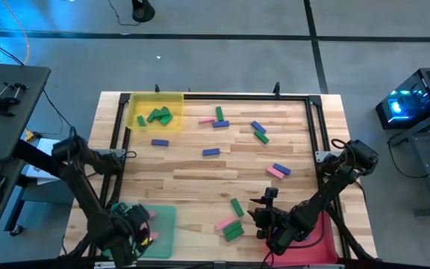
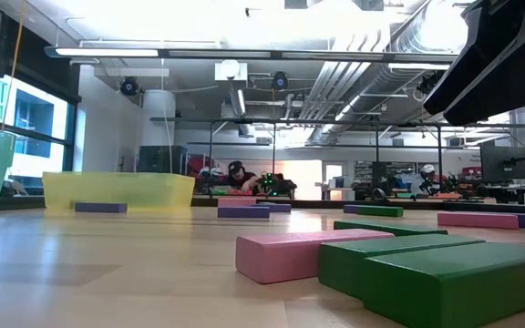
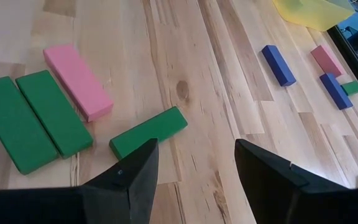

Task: Sort blocks
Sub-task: Put the violet block into the pink bin

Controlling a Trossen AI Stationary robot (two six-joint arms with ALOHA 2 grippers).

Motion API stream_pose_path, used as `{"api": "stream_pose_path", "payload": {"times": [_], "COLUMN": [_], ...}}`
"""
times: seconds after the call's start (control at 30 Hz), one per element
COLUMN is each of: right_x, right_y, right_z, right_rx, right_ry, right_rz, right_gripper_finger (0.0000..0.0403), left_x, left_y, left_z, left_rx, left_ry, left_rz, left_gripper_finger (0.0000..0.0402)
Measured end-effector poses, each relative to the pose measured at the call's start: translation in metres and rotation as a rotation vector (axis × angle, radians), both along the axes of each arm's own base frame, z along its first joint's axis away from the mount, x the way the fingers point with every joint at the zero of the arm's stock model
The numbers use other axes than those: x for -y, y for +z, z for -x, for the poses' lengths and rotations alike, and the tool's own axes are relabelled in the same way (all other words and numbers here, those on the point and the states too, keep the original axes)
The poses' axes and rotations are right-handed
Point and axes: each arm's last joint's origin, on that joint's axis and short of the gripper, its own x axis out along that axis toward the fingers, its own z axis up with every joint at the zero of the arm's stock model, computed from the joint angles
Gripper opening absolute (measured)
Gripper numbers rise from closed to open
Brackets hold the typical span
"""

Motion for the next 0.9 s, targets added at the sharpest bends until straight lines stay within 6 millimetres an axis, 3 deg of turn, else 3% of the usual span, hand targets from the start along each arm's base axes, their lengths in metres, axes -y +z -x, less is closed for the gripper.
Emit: {"api": "stream_pose_path", "payload": {"times": [0.23,0.43,0.73,0.9], "right_x": [0.0,0.0,0.0,-0.001], "right_y": [0.0,0.0,0.0,0.0], "right_z": [0.0,0.0,0.0,-0.001], "right_rx": [0.001,0.002,0.005,0.009], "right_ry": [0.0,0.0,0.0,0.0], "right_rz": [-0.001,-0.002,-0.005,-0.01], "right_gripper_finger": [0.0196,0.0196,0.0196,0.0196], "left_x": [-0.03,-0.07,-0.159,-0.211], "left_y": [0.041,0.059,0.056,0.036], "left_z": [-0.017,-0.048,-0.105,-0.116], "left_rx": [0.23,0.243,0.074,-0.012], "left_ry": [-0.088,-0.188,-0.173,-0.129], "left_rz": [-0.036,-0.132,-0.222,-0.216], "left_gripper_finger": [0.0228,0.0223,0.0217,0.0217]}}
